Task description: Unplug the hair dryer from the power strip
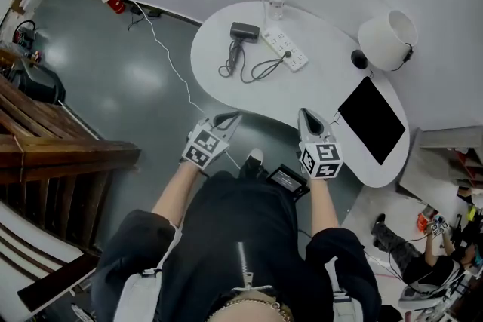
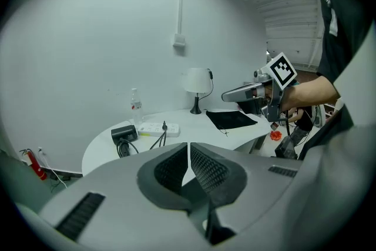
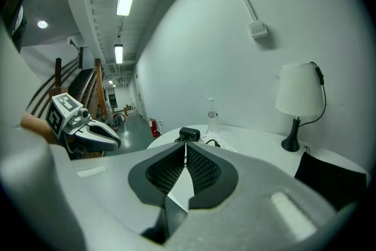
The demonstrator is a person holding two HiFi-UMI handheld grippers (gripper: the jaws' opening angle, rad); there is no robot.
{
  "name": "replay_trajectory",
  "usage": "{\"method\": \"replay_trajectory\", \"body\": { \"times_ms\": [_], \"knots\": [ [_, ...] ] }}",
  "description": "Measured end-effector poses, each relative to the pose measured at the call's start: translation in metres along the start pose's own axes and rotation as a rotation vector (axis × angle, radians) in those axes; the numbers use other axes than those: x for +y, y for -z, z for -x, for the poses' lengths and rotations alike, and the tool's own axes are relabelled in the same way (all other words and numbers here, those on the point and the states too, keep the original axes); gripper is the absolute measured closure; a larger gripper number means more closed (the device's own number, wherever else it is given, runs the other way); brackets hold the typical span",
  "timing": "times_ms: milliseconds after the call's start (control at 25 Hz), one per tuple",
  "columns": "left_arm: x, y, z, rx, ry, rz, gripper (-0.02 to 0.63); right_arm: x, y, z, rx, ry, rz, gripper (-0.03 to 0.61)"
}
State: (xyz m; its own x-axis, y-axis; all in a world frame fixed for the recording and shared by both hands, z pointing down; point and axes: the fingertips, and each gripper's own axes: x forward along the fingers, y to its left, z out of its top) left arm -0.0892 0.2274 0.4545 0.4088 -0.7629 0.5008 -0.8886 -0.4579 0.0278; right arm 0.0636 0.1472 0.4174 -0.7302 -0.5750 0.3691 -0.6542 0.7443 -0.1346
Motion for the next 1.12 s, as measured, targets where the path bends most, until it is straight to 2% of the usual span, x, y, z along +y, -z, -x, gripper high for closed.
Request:
{"method": "replay_trajectory", "body": {
  "times_ms": [600, 800, 1120],
  "knots": [
    [0.046, -0.031, -0.043, 0.022, 0.031, -0.029, 0.592, -0.028, -0.022, -0.05, 0.014, -0.016, -0.012, 0.572],
    [0.068, -0.045, -0.073, 0.018, 0.084, -0.043, 0.592, -0.047, -0.035, -0.071, 0.016, 0.027, -0.021, 0.572],
    [0.113, -0.069, -0.113, 0.011, 0.198, -0.118, 0.592, -0.064, -0.053, -0.115, 0.031, 0.111, -0.035, 0.572]
  ]
}}
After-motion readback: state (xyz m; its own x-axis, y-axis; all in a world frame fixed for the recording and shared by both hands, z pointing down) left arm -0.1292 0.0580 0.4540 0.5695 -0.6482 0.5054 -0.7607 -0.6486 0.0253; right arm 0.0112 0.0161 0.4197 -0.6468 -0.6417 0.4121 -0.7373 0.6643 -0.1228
